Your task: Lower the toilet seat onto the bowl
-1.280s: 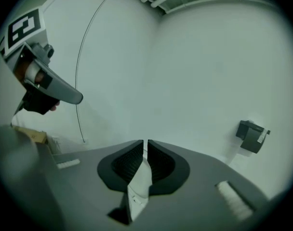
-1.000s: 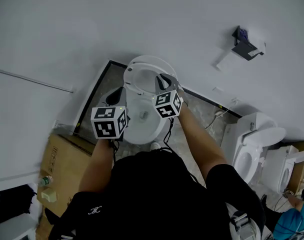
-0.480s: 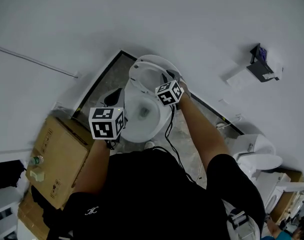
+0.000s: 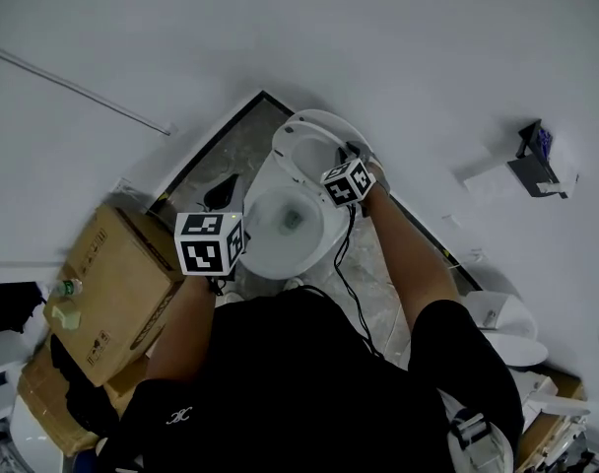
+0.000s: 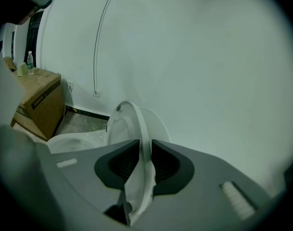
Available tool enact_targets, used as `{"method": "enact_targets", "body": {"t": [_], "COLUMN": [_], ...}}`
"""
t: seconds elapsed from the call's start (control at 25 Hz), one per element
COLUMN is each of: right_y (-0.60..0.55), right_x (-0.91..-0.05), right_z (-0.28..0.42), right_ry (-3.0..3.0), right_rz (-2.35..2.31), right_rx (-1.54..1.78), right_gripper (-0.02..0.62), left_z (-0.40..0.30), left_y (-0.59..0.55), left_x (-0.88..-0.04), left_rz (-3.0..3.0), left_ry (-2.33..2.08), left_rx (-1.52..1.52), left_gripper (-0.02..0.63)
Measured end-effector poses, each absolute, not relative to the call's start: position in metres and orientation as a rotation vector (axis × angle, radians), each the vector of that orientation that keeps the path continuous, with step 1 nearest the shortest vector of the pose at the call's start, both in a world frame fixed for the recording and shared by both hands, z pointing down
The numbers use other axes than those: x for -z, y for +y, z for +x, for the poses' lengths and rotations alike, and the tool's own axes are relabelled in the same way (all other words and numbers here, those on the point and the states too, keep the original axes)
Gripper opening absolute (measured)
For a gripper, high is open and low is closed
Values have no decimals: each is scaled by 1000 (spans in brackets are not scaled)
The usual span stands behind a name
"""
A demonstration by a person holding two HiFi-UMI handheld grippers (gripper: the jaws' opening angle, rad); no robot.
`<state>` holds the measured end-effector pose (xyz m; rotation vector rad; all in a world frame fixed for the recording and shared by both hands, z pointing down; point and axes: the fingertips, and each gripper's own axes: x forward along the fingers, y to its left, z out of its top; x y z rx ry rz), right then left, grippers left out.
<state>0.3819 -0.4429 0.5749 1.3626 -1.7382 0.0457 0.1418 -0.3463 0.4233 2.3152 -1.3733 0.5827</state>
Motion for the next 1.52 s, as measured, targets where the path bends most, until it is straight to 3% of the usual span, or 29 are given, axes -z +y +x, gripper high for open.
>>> {"method": "enact_targets", "body": {"t": [0.72,1.52], "right_y": [-391,-271], "right_x": [-566,-658], "right_z": [320,184], "right_ry": [-1859,-1843], "right_rz": [1244,882], "right_rx": [-84,-106], "right_gripper": [75,94], "left_z": [117,23], "left_y": [-342,-291], "left_x": [-436,-500], "left_rz": [2264,2168], "left_ry": [-1349,-1252], "left_rx": [-555,-536], "left_gripper": [9,9]}}
